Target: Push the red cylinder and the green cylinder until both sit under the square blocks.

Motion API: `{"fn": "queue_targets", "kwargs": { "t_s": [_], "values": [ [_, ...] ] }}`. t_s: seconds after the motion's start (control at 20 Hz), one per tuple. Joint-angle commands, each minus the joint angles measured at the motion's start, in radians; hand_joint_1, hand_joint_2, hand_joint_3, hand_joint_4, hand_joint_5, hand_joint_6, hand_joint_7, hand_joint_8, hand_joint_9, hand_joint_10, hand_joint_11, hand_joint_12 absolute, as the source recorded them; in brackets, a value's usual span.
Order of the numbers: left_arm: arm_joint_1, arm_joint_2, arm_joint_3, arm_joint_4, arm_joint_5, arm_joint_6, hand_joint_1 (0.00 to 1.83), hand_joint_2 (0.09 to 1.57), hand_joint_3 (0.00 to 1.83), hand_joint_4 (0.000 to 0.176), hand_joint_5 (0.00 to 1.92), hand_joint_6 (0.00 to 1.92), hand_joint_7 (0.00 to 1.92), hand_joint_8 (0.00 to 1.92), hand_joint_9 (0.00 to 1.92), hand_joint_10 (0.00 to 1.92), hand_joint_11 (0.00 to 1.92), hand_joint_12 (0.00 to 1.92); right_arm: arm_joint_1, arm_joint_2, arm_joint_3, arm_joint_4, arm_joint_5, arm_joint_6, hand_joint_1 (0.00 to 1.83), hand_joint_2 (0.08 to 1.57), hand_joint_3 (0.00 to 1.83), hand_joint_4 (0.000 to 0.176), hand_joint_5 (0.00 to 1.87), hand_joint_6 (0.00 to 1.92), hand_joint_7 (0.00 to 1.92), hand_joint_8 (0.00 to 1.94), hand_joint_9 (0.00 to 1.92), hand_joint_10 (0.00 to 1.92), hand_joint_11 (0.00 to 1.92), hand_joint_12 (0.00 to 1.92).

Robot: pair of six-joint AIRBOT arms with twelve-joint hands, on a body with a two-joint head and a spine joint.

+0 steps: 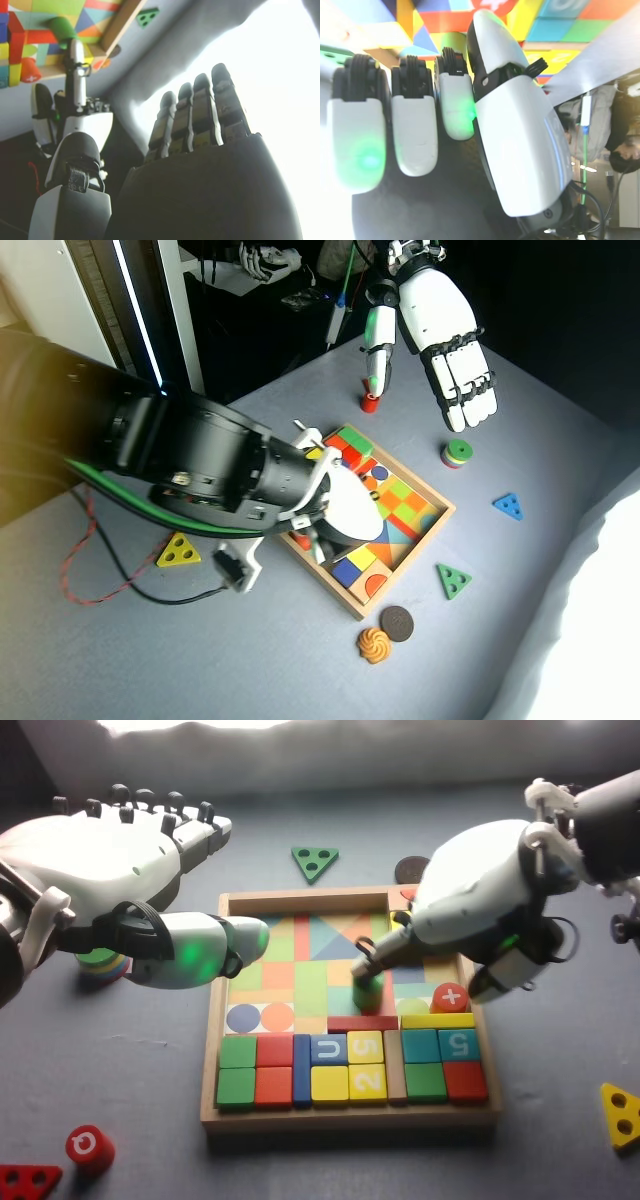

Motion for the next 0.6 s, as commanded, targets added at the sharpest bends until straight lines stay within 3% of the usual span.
{"fn": "queue_targets", "kwargs": {
  "t_s": [0.0,0.55],
  "values": [
    [-0.016,0.012,-0.002,0.062,-0.036,0.002,0.0,1.29,0.0,0.0,0.0,0.0,0.0,0.0,0.0,0.0,0.0,0.0,0.014,0.019,-0.009,0.014,0.002,-0.005,1.82,1.35,0.0,0.0,0.2,0.0,1.76,1.94,1.9,1.92,1.92,1.92],
    [-0.017,0.012,-0.007,0.062,-0.036,0.007,0.0,1.29,0.0,0.0,0.0,0.0,0.0,0.0,0.0,0.0,0.0,0.0,0.048,0.084,-0.028,-0.029,0.078,0.021,1.79,1.35,0.0,0.0,0.17,0.01,1.79,1.94,1.92,1.92,1.92,1.92]
  ]
}}
